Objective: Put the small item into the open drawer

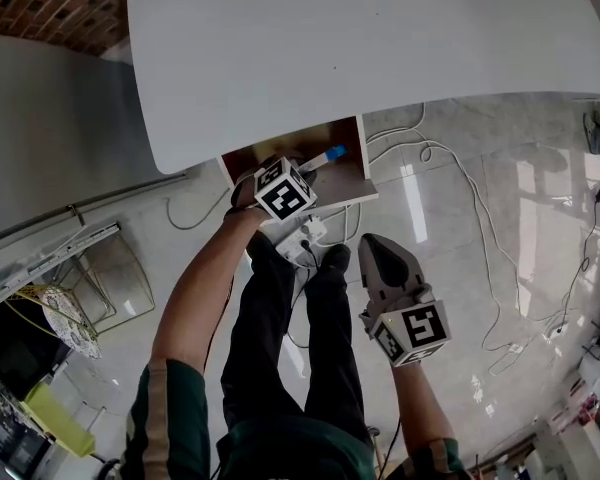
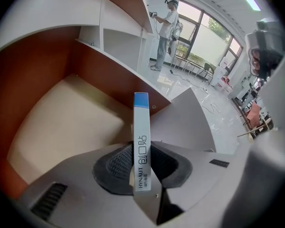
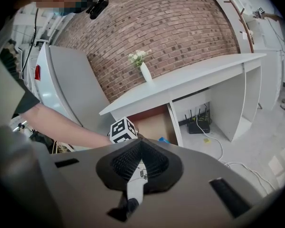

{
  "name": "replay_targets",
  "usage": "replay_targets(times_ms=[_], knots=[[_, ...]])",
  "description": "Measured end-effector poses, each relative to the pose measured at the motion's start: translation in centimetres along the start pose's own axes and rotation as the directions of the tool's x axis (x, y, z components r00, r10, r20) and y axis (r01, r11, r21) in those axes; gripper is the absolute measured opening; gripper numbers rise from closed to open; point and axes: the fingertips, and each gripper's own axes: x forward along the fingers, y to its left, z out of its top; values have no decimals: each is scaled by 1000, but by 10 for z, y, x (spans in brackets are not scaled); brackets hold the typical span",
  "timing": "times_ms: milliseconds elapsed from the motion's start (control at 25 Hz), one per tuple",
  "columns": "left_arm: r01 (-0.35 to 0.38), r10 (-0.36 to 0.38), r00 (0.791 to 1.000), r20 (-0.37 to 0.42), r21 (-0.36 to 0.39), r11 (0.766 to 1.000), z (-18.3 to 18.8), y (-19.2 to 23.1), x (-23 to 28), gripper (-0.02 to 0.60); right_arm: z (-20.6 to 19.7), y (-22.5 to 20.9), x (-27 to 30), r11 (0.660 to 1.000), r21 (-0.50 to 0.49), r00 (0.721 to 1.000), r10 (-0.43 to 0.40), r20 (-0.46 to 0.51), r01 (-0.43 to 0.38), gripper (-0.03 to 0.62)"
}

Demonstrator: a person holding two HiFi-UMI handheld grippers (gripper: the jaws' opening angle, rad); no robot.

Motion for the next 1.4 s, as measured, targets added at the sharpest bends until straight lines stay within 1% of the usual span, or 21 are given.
replay_targets(times_ms=[160, 480, 600, 920, 1040, 1400], knots=[[20, -20, 1000, -12, -1, 1000, 2, 2, 3, 98, -3, 1, 1, 1000, 19, 1000, -4, -8, 5, 23], [13, -13, 1000, 0, 11, 1000, 9, 5, 7, 98, -9, -6, -1, 999, 34, 1000, -26, -9, 26, 23], [6, -6, 1000, 8, 3, 1000, 10, 7, 8, 98, -10, -8, -2, 999, 38, 999, -35, -12, 35, 24], [-37, 37, 999, -1, -6, 999, 7, 19, 11, 100, -16, -11, -3, 997, 45, 998, -56, -20, 57, 23], [-45, 45, 999, -1, 5, 999, 6, 21, 11, 103, -15, -12, -2, 997, 48, 998, -59, -15, 59, 23], [-108, 108, 994, -4, 28, 994, 2, 33, 14, 153, -22, -10, -1, 997, 53, 998, -56, -26, 57, 24]])
